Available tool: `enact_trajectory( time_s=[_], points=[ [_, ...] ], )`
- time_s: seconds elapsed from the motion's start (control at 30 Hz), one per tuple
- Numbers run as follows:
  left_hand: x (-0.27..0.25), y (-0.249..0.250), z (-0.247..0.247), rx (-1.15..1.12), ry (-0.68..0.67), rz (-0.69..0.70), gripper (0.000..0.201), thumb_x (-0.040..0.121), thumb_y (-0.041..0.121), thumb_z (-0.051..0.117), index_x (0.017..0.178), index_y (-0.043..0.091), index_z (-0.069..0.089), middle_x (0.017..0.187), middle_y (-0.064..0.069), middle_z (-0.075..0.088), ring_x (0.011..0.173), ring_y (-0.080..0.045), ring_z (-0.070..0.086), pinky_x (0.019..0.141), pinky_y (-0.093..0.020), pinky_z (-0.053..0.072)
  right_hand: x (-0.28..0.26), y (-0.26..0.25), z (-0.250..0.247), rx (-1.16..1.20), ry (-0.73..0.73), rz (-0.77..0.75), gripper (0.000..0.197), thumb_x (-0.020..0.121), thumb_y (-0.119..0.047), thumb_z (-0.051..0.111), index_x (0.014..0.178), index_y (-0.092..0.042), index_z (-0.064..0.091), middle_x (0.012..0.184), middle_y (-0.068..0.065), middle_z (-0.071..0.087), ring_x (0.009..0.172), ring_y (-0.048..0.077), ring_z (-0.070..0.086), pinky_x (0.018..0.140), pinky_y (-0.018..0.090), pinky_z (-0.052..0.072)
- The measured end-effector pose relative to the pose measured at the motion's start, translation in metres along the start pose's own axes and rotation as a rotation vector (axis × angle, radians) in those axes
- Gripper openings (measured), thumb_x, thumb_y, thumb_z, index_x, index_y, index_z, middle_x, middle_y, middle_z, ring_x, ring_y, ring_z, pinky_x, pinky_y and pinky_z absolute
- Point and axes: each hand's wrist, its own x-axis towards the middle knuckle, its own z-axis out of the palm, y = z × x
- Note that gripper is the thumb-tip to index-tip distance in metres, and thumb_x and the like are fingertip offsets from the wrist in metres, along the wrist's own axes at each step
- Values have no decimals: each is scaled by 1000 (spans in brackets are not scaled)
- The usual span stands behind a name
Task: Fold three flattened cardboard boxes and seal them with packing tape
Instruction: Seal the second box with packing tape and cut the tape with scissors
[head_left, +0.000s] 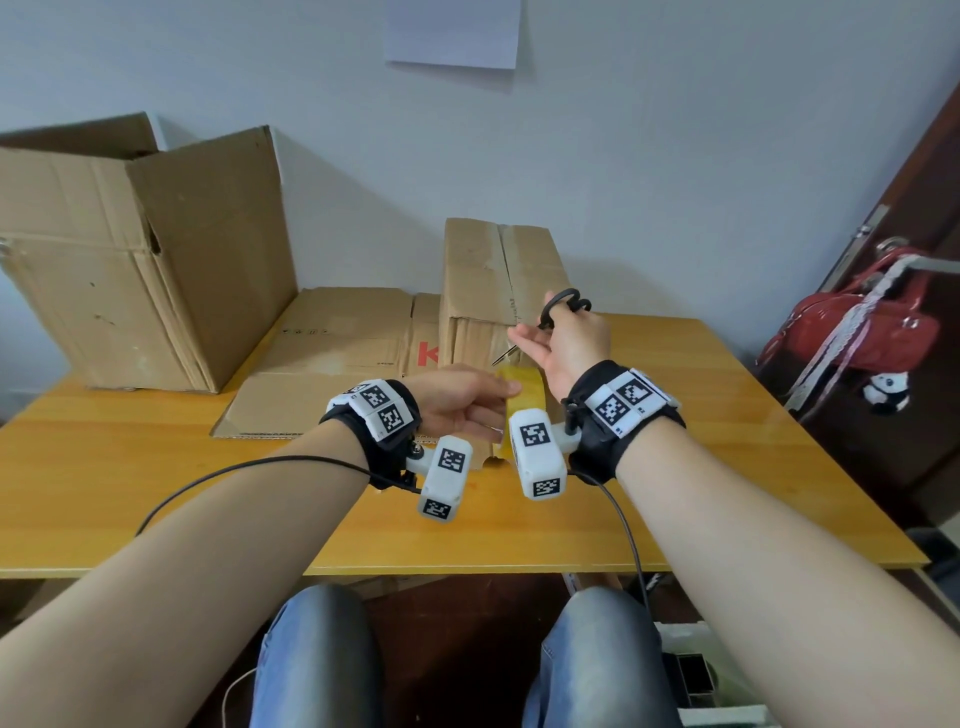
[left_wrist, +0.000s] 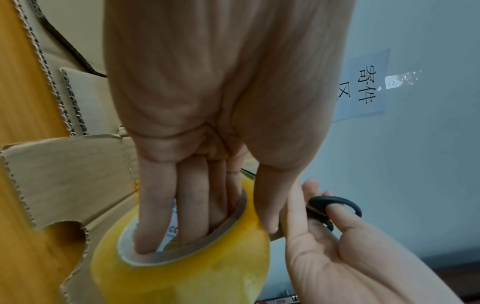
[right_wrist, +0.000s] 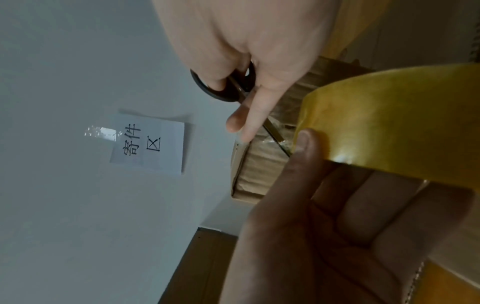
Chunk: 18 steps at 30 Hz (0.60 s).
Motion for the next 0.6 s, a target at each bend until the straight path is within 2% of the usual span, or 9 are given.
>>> enact_trajectory(
  time_s=[0.07,0.17,0.23,0.3,0.33,0.4,0.5,0.53,0.6],
  points=[
    [0,2,2,23,11,-8,14,100,20,59,94,7,61,77,-6,74,72,-18,73,78,-33,61,-2,0,0,-46,-23,-6,3,100,-7,58,98,-5,59,100,7,60,60,23,62,79,48,62],
    [-1,3,6,61,28,-8,16,101,19,58,91,7,62,70,-4,72,64,-16,71,69,-29,60,-9,4,4,-134,-64,-30,22,94,-12,69,109,-2,57,97,12,55,58,22,60,75,46,63],
    [-1,5,8,72,20,-9,19,102,19,55,87,8,60,62,-1,68,55,-13,67,62,-26,58,-12,6,7,-177,-71,-59,21,93,-12,70,106,-3,56,99,14,54,57,23,59,70,42,64],
    [-2,7,10,78,18,-12,21,102,19,54,84,9,58,58,1,63,49,-11,63,58,-25,55,-11,7,7,-202,-70,-74,23,96,-11,67,109,5,58,104,15,57,57,23,59,70,43,64],
    [-3,7,10,79,17,-14,19,102,19,56,86,9,59,63,-1,64,52,-12,64,59,-26,56,-9,6,6,-213,-67,-76,22,98,-11,64,110,6,59,107,15,59,58,23,60,73,44,64],
    [-2,7,8,73,24,-20,16,100,21,59,93,6,62,81,-8,69,63,-16,69,64,-29,58,-7,6,5,-216,-73,-77,10,101,-9,57,100,-1,62,106,13,62,58,23,60,77,48,63],
    [-3,6,6,47,15,-29,24,98,22,61,111,2,62,109,-18,67,81,-22,70,68,-30,60,-6,4,4,-225,-85,-72,14,103,-8,52,92,-8,61,96,9,61,58,23,61,82,51,61],
    [-4,6,6,45,13,-27,25,98,22,61,113,2,61,112,-19,66,83,-23,70,69,-30,60,-5,4,4,-219,-89,-71,14,103,-7,52,92,-8,61,95,8,61,59,23,61,83,52,61],
    [-3,6,5,54,10,-25,21,99,21,61,107,2,63,105,-16,71,79,-22,71,70,-31,61,-5,5,3,-205,-93,-67,11,102,-8,55,95,-7,62,97,8,62,59,23,61,82,51,61]
  ],
)
